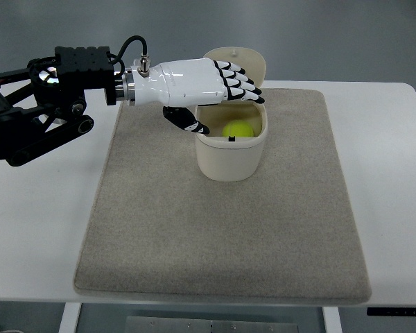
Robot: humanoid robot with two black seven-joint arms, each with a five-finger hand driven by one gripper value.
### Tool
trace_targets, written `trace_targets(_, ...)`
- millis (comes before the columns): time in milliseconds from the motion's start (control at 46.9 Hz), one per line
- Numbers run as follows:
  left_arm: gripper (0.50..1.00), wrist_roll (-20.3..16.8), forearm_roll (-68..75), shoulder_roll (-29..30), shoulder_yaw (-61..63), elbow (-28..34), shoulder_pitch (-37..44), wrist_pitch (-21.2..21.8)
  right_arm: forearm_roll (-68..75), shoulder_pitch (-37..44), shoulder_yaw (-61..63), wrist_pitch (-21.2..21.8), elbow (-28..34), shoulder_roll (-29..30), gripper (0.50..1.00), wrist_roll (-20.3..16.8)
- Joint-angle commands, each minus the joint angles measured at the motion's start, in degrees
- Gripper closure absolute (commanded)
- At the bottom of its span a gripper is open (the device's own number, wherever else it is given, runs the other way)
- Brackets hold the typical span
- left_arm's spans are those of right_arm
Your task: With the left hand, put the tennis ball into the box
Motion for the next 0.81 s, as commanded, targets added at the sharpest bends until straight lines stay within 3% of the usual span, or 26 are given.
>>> trace_targets(0, 0.54, -0.3, -0.7, 3.2, 0.1, -1.7, 0.1, 0.0, 0.0, 0.0, 0.0, 0.1, 0.0, 0.0, 0.599, 0.1)
trace_targets(192, 0.517, -0.7, -4.7, 11.2, 0.2, -5.9, 2.8, 0.3, 0.0, 0.0, 0.0, 0.1, 0.0, 0.0, 0.599, 0.0)
trace_targets(427, 0.506, -0.6, -19.6, 18.1, -0.3, -5.8, 6.4, 0.7, 0.0, 0.0, 0.0, 0.0, 0.0, 0.0, 0.599, 0.0)
trace_targets(789, 0.506, -0.5, -52.5, 18.5, -0.6, -0.6, 12.9, -0.8, 0.0, 0.0, 0.0, 0.0, 0.0, 0.0, 0.599, 0.0)
